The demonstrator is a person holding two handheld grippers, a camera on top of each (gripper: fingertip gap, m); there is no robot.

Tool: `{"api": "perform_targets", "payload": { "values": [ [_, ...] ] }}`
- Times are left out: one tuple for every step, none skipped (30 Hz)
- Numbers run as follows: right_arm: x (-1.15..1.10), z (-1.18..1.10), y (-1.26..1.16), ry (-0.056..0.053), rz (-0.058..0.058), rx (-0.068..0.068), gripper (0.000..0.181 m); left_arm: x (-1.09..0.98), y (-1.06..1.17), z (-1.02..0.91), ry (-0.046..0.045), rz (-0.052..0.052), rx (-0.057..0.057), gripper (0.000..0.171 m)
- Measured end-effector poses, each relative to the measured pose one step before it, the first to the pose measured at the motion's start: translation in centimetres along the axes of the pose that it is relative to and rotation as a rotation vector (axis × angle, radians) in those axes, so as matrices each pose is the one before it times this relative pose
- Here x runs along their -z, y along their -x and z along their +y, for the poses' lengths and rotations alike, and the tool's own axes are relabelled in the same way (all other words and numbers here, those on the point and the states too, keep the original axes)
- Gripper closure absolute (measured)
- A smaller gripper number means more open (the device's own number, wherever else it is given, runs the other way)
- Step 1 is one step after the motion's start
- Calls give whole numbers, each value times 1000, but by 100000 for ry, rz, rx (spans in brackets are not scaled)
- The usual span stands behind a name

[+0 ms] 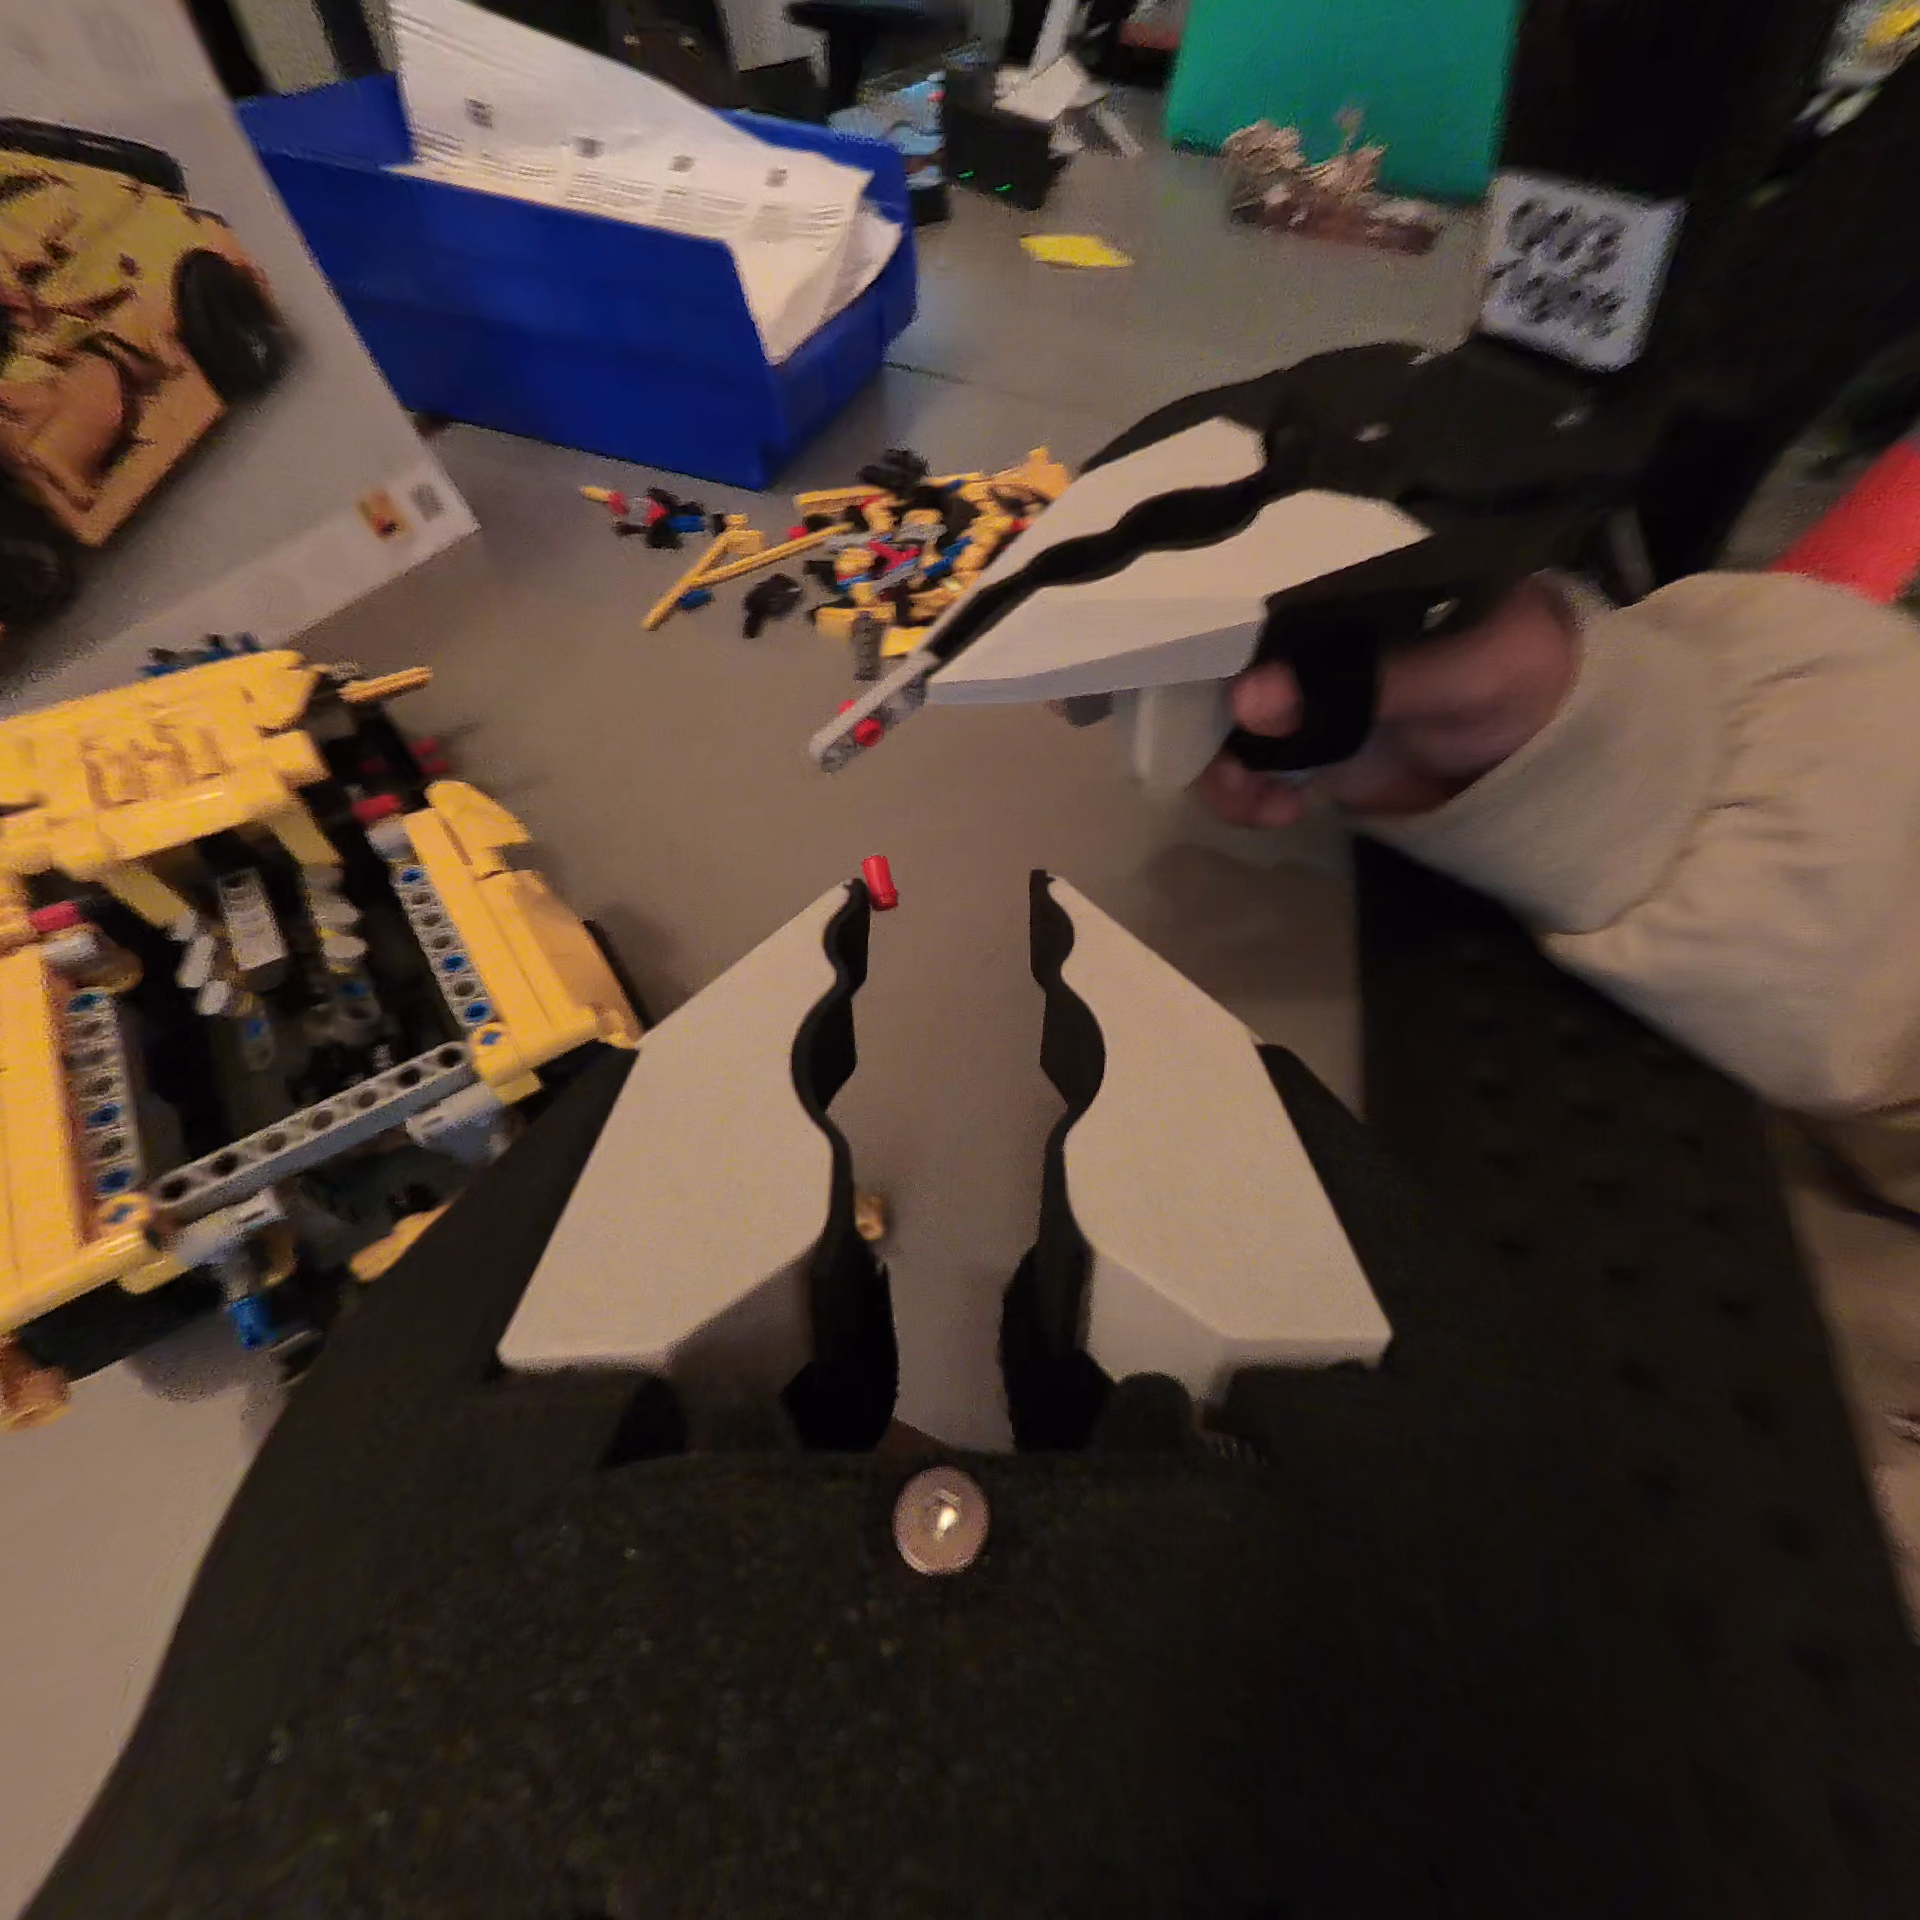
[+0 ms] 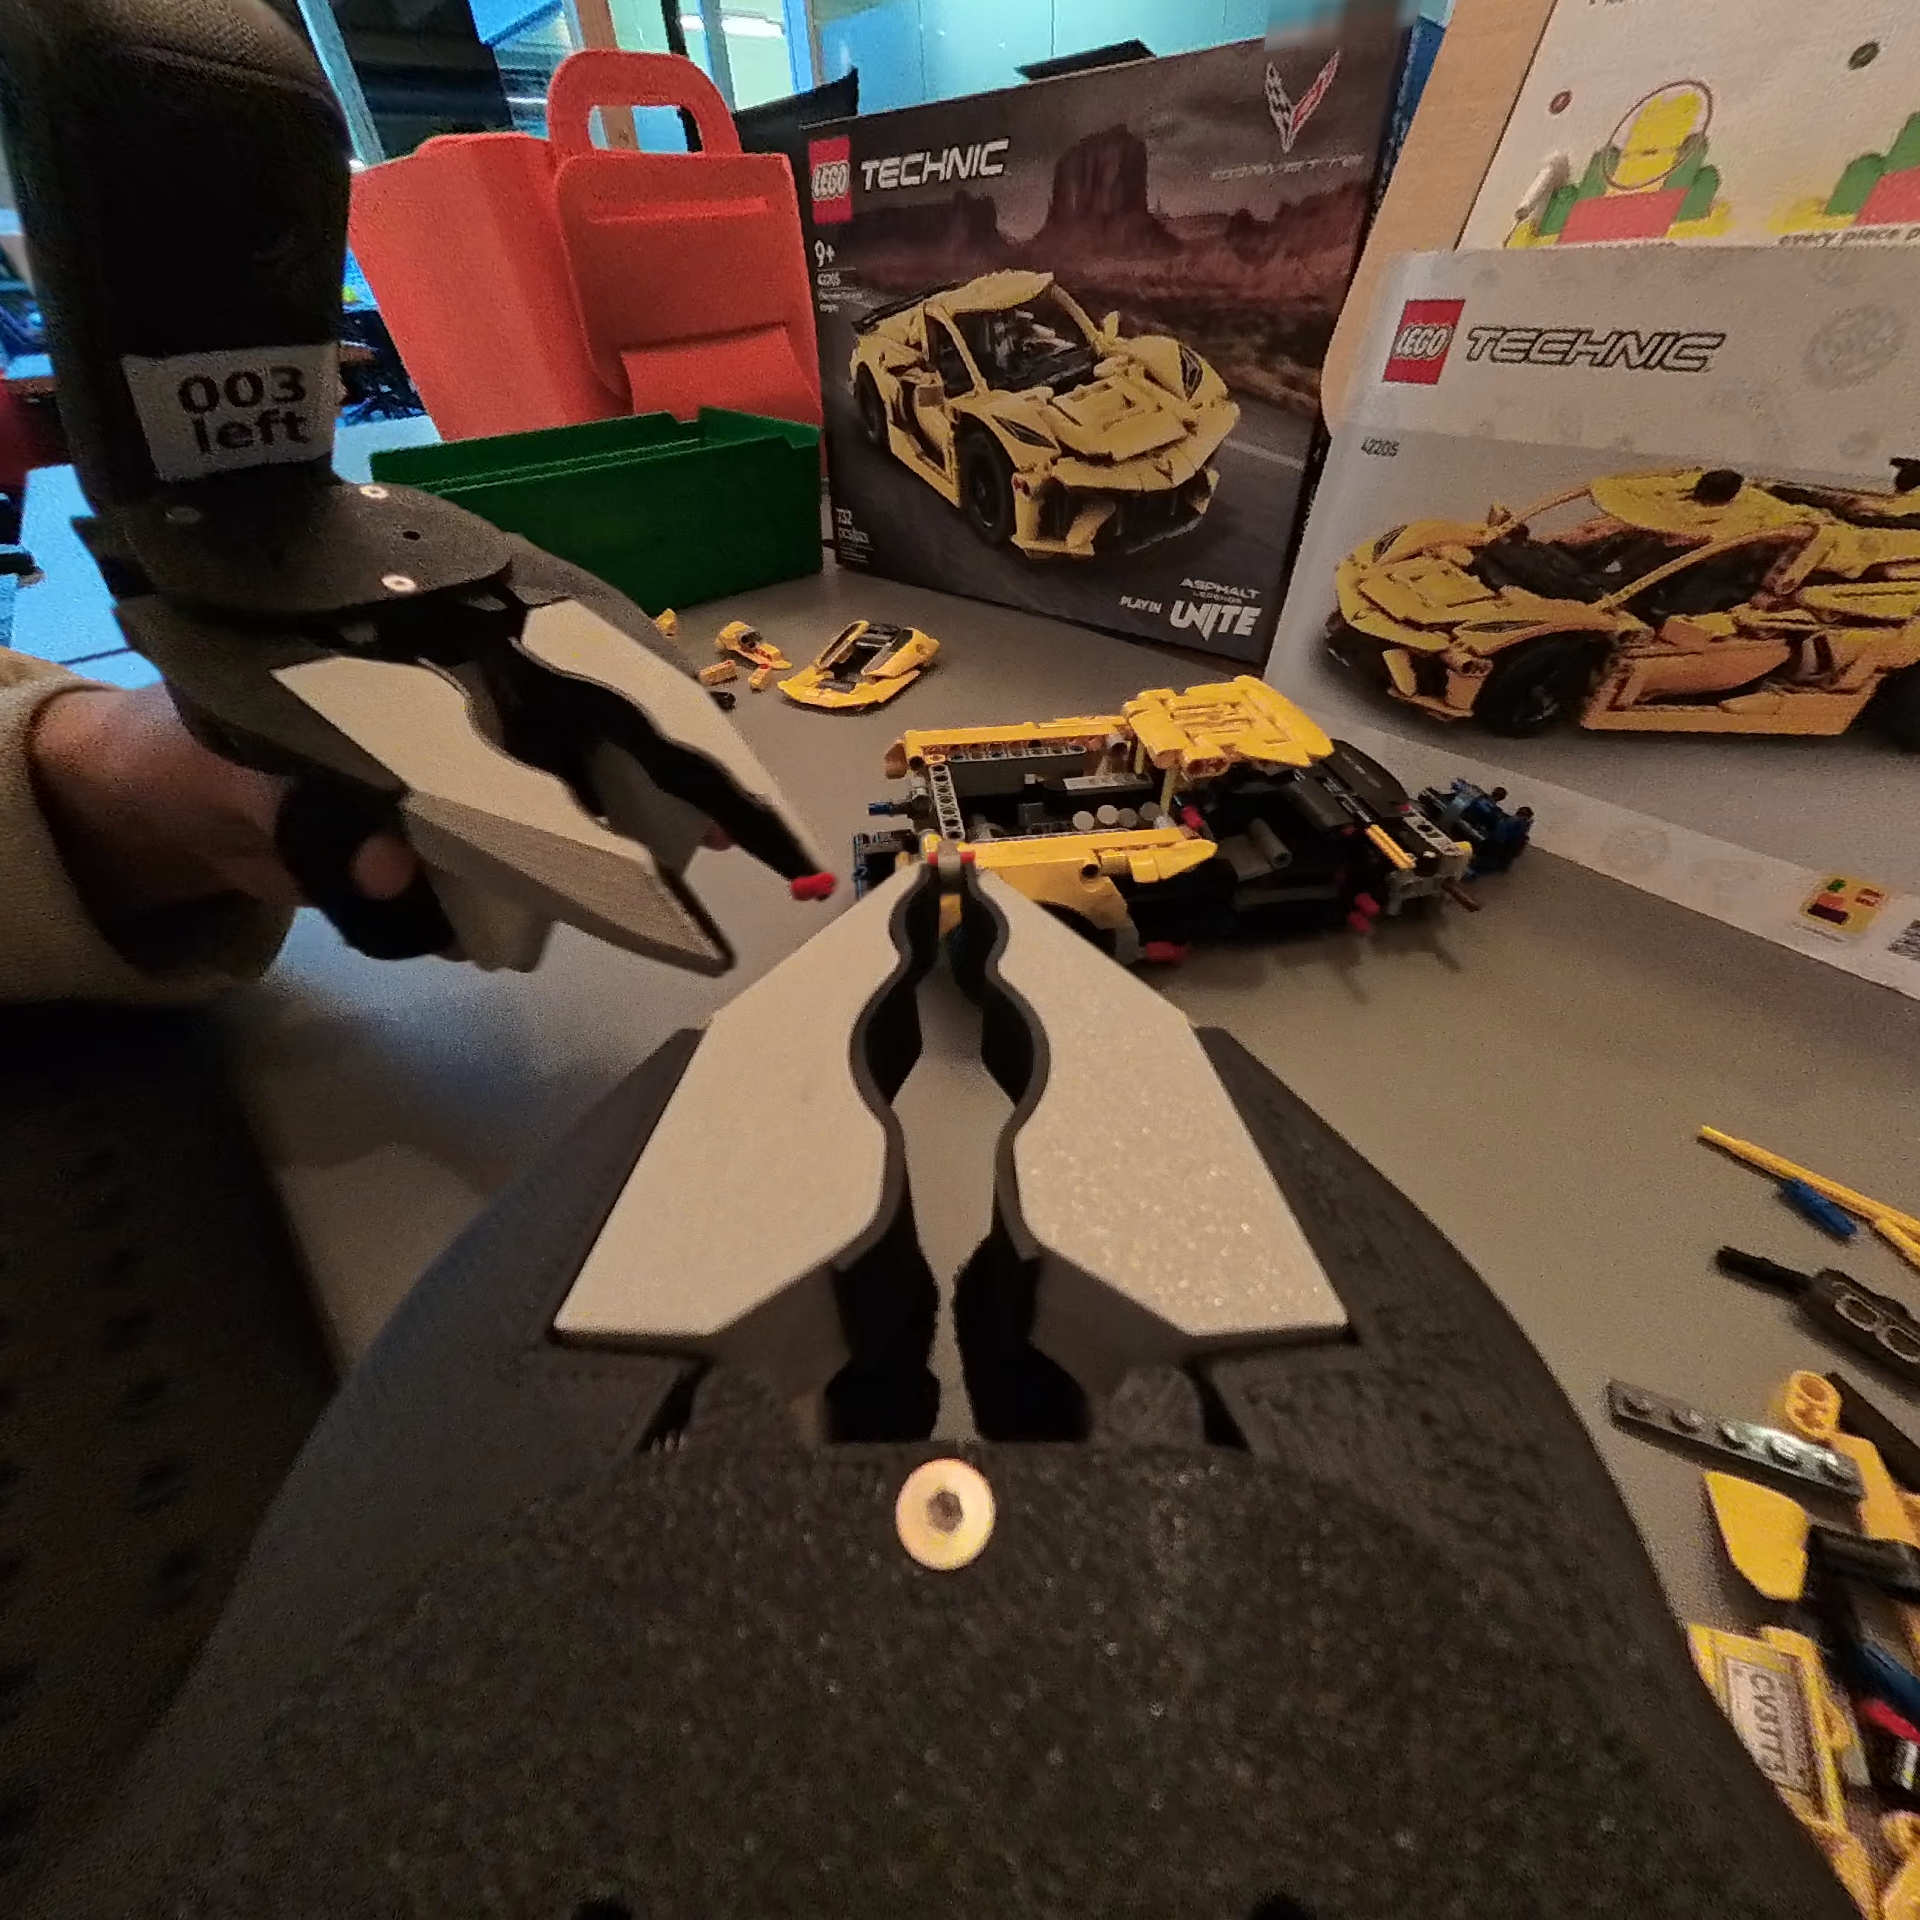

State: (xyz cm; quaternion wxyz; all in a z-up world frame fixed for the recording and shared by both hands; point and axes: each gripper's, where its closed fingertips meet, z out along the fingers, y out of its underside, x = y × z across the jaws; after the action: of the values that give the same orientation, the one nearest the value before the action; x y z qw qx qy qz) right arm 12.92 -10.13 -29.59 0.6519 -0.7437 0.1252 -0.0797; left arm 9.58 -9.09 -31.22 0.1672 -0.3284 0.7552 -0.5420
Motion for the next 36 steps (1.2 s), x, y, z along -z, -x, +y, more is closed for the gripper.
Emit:
{"api": "perform_targets", "payload": {
  "values": [
    [10,-82,-224,32,1912,1548,180,156,-551,35,701,4764,3180,142],
    [53,-182,-137,-617,1672,2648,180,-79,-316,230,831,2545,2834,142],
    [5,-140,62,-600,397,1758,179,-280,-104,416,1439,-20,1112,142],
    [-86,77,173,460,-562,430,179,-405,-26,524,2358,-1508,-1332,142],
    [-131,289,345,1680,-1769,-67,179,-349,27,267,1144,-2664,-3005,142],
    [-58,284,580,2394,-3035,145,179,-230,20,17,-524,-2814,-3283,142],
    [41,254,330,2375,-1369,-249,179,-176,29,74,-88,-2292,-2636,142],
    [88,85,217,874,-1036,-662,179,-151,146,223,1032,-2211,-2169,142],
    [73,49,-109,269,540,-1046,179,-129,161,352,1671,-1842,-2254,142],
    [2,203,-304,816,1204,-1164,179,-130,84,393,1935,-913,-1896,142],
    [15,114,-79,591,-288,-890,179,-76,241,261,1287,-1450,-549,142],
    [74,-323,229,-1747,-1307,193,179,20,250,-62,-439,-813,1700,142],
    [93,-445,191,-2591,-262,1823,179,160,-131,-432,-2743,2829,4553,142],
    [57,-299,13,-1896,1272,3762,179,262,-268,-647,-3965,4982,7388,142],
    [31,-273,6,-2005,1685,5619,179,338,-252,-747,-4554,6291,9622,142],
    [103,-548,156,-3053,1663,7464,179,452,-248,-956,-5711,7310,10944,142],
    [192,-924,303,-4628,1738,8949,179,596,-271,-1181,-6983,7778,10957,142],
    [134,-743,274,-3199,1639,6976,179,640,-199,-1254,-7144,6847,9967,142],
    [13,-357,422,-1083,-232,4313,179,585,-163,-1097,-6092,5561,8085,142],
    [26,-377,216,-1354,414,2554,179,436,25,-777,-4136,3309,6032,142],
    [53,-235,-181,-661,1971,1570,179,305,2,-455,-2093,2273,3441,142],
    [46,-84,-87,-562,220,-152,179,160,-224,-198,-638,2219,778,142],
    [4,38,91,-418,-1643,-2455,179,36,-243,-46,283,1135,-1250,143],
    [26,2,13,-507,-1292,-3077,179,-24,-118,27,687,-520,-2928,146],
    [112,-280,6,-1882,-1330,-3980,179,-29,-119,54,592,-952,-3725,146],
    [135,-389,319,-2622,-4065,-6894,179,-28,-240,48,519,-226,-3588,146],
    [86,-260,668,-1652,-7177,-9823,179,-45,-386,32,619,675,-3460,146],
    [85,-200,428,-608,-5807,-10628,179,-43,-314,66,1064,462,-3565,146],
    [169,-336,202,-1597,-4240,-8232,179,-39,-253,173,1652,130,-3819,146],
    [197,-376,280,-2781,-4534,-5720,179,-21,-435,212,1735,1373,-3908,146],
    [115,-143,73,-1486,-3027,-5764,179,-41,-752,166,1218,3308,-3439,147],
    [-2,120,177,350,-3362,-5387,179,-59,-538,80,707,2066,-2427,151],
    [-129,325,404,2017,-3841,-4324,179,-77,-239,46,251,395,-1699,151],
    [-145,275,84,2218,-156,-1076,179,-94,-219,166,826,439,-1981,156],
    [-85,138,0,603,1022,2555,179,-46,21,78,419,-1140,-2075,160],
    [-78,135,40,460,361,1543,179,-8,-4,-56,-563,-1022,-1744,161]
  ]
}}
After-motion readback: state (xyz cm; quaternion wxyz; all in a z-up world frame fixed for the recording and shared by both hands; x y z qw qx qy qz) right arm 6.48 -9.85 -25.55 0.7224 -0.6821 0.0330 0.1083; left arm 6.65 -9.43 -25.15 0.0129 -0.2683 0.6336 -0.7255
